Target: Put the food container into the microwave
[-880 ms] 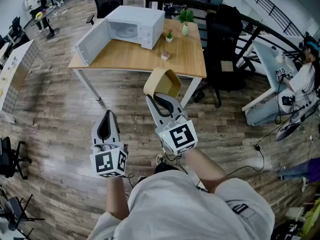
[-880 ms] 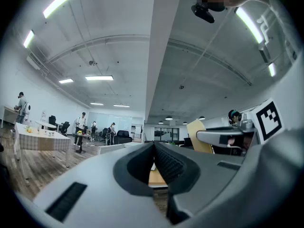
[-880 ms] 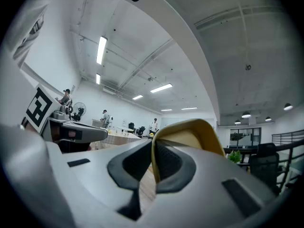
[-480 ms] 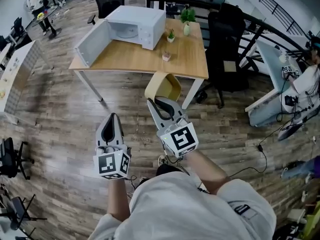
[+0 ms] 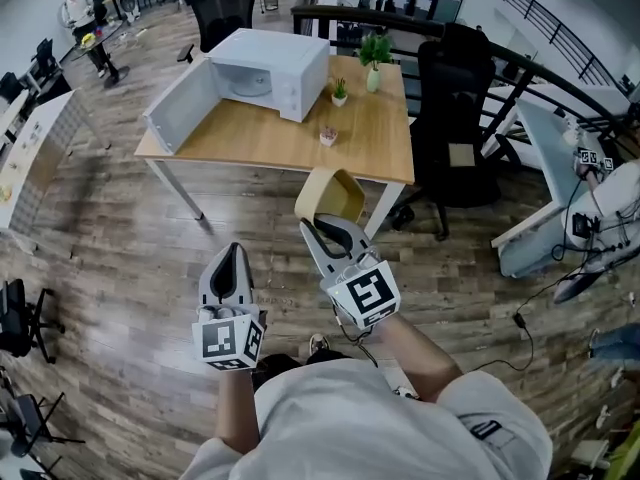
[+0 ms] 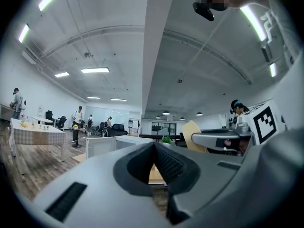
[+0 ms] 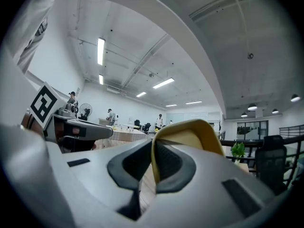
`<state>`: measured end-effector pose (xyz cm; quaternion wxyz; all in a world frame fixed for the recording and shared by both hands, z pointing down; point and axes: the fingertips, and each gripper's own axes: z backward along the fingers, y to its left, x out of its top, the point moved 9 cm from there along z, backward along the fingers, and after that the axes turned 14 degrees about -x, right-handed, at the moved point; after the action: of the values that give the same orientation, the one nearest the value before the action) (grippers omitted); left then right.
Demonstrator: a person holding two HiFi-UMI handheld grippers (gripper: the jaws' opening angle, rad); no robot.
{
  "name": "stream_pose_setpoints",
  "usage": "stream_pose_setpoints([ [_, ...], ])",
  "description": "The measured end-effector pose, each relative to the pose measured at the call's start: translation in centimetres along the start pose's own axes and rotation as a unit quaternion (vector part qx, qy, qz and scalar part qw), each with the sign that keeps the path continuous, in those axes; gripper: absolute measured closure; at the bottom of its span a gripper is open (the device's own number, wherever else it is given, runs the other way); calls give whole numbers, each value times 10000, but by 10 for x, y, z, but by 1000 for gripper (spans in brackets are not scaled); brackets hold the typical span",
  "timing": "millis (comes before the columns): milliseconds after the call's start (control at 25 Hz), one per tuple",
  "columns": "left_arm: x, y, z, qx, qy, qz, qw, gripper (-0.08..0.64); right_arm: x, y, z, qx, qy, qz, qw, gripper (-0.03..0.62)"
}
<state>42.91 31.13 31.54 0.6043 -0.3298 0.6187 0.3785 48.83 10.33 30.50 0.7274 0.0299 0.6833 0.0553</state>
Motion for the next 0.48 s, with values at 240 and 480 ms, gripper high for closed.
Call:
stream_pose_setpoints([
  [240,-12,-1,-20,86,214,77,9997,548,-19,-23,-12,195,118,-40,9997,571],
  [480,-23,7,-32,117,353,202,9991,548,-32,-25,-26,274,313,-58,9991,571],
])
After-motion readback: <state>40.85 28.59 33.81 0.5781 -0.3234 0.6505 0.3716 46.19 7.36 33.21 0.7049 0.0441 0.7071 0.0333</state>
